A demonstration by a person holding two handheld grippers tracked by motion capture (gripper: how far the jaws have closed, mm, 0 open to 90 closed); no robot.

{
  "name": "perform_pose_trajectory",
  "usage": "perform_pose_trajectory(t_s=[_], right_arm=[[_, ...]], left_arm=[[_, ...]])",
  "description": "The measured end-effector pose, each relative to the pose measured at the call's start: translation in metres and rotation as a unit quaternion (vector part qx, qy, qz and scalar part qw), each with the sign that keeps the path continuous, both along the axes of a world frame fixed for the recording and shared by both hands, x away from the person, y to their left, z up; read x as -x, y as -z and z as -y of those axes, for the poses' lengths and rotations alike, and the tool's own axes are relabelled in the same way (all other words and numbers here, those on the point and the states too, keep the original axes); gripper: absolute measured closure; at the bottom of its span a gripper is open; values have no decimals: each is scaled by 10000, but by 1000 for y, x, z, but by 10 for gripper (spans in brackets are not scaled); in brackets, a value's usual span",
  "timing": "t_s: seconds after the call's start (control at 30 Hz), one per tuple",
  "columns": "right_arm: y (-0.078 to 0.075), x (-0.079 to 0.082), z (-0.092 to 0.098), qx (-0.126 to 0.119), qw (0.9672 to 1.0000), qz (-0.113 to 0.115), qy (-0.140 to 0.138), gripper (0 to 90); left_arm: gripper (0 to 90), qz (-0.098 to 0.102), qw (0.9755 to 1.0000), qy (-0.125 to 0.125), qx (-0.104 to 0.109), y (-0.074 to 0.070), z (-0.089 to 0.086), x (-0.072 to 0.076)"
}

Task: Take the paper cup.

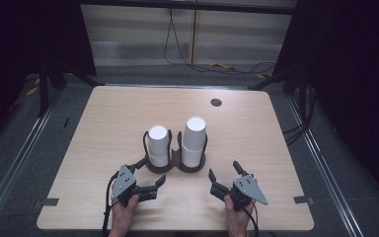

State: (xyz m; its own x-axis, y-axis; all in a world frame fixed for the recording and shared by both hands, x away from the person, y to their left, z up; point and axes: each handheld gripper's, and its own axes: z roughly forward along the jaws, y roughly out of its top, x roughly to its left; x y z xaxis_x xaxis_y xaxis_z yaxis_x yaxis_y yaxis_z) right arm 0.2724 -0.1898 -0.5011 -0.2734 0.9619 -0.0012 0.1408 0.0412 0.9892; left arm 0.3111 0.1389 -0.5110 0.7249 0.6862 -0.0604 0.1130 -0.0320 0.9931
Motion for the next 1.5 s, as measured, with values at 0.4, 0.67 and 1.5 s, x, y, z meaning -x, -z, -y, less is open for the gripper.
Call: perform_pose_trajectory(t_s=[0.4,0.67,1.5], right_arm=[[0,0,1,-21,9998,-7,-179,127],[0,0,2,-47,9997,-40,-239,128],[0,1,2,-41,9997,-51,-215,131]], left_arm=[[152,-42,9999,53,132,0,-3,-1],[154,-184,9998,54,113,-1,-5,3],[172,-549,9977,376,158,-34,-39,-11]])
